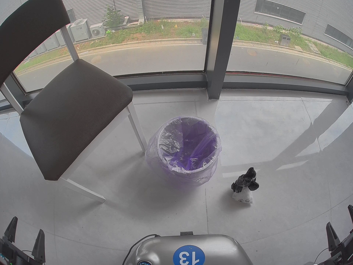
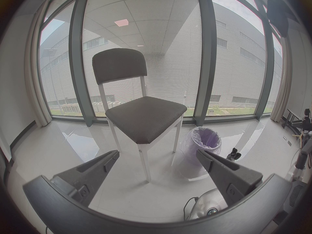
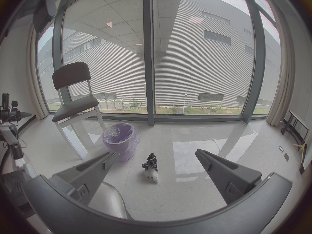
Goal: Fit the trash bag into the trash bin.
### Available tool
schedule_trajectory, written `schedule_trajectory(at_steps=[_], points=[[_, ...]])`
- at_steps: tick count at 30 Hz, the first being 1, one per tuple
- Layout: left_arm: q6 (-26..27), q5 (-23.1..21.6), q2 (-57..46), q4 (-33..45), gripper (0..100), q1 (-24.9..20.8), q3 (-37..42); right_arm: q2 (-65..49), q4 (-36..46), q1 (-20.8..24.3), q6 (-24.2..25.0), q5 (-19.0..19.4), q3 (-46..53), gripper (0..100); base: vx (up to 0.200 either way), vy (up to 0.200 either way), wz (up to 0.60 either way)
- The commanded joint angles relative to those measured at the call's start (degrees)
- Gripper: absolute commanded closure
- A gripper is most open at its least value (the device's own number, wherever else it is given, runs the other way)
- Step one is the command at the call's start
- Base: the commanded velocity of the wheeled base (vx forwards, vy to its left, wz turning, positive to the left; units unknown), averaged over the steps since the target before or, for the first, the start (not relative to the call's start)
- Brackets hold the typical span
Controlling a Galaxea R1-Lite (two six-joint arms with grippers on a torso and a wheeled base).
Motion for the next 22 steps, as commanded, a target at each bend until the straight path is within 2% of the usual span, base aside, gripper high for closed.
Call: schedule_trajectory(at_steps=[1,3,5,6,22], points=[[-0.02,0.02,-0.84,0.03,0,0.01,1.01,-0.75,-0.18,-0.05,-2.7,0.53,1.01,0,0.0,0.0,0.0],[-0.02,0.02,-0.84,0.03,0,0.01,1.01,-0.66,-0.26,-0.05,-2.61,0.61,1.01,0,0.0,0.0,0.0],[-0.02,0.02,-0.84,-0.06,0,0.01,1.01,-0.57,0.18,0.13,1.69,-0.09,1.01,0,0.0,0.0,0.0],[-0.02,0.02,-0.84,-0.06,0,0.01,1.01,-0.66,0.09,0.13,1.96,-0.26,1.01,0,0.0,0.0,0.0],[-0.02,0.02,-0.84,0.03,0,0.01,1.01,-0.75,0.0,0.04,1.61,-0.35,1.01,0,0.0,0.0,0.0]])
